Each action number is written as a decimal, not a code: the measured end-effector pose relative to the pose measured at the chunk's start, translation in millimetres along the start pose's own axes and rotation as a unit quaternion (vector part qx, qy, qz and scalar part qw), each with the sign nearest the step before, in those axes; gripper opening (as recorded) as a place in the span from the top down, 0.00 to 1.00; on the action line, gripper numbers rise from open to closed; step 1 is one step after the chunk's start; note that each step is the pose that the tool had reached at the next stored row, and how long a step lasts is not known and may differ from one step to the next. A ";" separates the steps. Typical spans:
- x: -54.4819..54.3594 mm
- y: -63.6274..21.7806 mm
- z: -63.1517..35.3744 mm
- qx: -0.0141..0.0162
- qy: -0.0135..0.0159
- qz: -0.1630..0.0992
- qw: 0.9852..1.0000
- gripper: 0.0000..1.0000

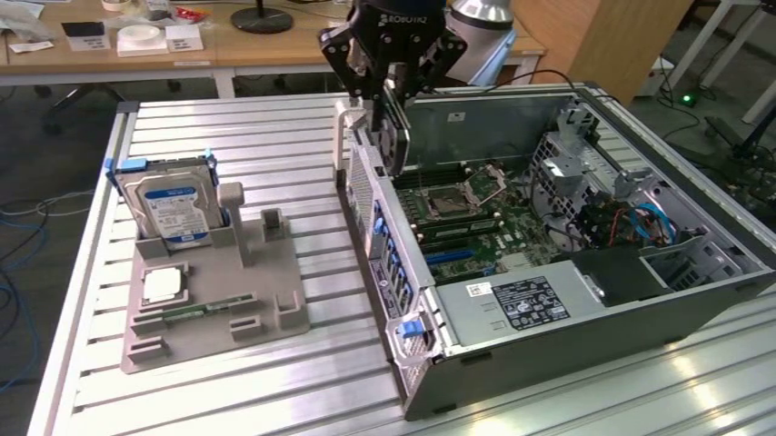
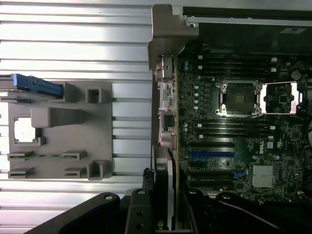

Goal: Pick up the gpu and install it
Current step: 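Pick up the gpu and move the gpu toward the slot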

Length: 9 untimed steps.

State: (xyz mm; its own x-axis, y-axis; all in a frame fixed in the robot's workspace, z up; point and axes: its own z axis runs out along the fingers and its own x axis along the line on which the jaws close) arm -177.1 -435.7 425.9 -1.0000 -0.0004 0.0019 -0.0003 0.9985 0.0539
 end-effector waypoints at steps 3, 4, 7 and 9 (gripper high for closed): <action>-6.3 0.0 0.0 0.000 0.000 0.000 1.000 0.72; -8.5 0.0 0.0 0.000 0.000 0.000 1.000 0.72; -15.3 0.0 0.1 0.000 0.000 0.000 1.000 0.72; -19.6 0.0 0.1 0.000 0.000 0.000 1.000 0.72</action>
State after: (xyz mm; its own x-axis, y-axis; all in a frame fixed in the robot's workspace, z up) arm -157.6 -435.7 425.8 -1.0000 -0.0005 0.0018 -0.0004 0.9985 0.0540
